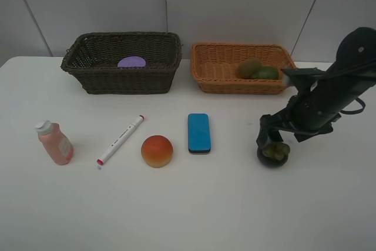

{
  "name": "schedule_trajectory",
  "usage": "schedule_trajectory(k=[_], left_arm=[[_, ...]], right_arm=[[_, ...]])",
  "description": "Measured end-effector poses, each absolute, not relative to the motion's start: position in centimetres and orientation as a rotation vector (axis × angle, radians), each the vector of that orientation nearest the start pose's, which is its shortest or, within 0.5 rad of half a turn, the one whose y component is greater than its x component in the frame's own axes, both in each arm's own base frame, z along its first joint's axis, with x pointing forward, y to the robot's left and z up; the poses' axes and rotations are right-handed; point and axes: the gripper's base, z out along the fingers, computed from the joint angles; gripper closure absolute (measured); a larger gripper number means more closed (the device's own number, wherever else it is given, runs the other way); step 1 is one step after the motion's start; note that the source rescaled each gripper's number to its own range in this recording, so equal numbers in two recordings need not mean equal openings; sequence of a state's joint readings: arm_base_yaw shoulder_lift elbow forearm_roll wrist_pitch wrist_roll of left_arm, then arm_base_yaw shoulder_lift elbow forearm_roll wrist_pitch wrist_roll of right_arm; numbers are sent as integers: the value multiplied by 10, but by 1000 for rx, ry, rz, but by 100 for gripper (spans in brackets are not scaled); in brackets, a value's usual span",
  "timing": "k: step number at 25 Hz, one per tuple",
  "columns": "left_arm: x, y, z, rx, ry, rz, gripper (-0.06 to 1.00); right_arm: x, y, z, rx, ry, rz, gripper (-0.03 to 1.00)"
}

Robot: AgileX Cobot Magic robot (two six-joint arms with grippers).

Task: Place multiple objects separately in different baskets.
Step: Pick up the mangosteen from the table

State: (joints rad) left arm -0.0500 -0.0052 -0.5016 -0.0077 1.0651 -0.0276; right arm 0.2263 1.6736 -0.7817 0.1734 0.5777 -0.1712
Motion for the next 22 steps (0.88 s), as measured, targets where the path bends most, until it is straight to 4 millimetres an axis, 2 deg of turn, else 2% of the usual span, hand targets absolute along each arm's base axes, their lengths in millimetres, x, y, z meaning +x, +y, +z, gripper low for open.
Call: schedule_trajectory(k=[6,22], left_arm=[[-6,0,277,23,2042,-58,-6],[-6,0,277,23,2042,-58,-6]], right_arm=[[264,69,141,-371,2916,164,-3],[269,70,107,-347,3002,159,-3]])
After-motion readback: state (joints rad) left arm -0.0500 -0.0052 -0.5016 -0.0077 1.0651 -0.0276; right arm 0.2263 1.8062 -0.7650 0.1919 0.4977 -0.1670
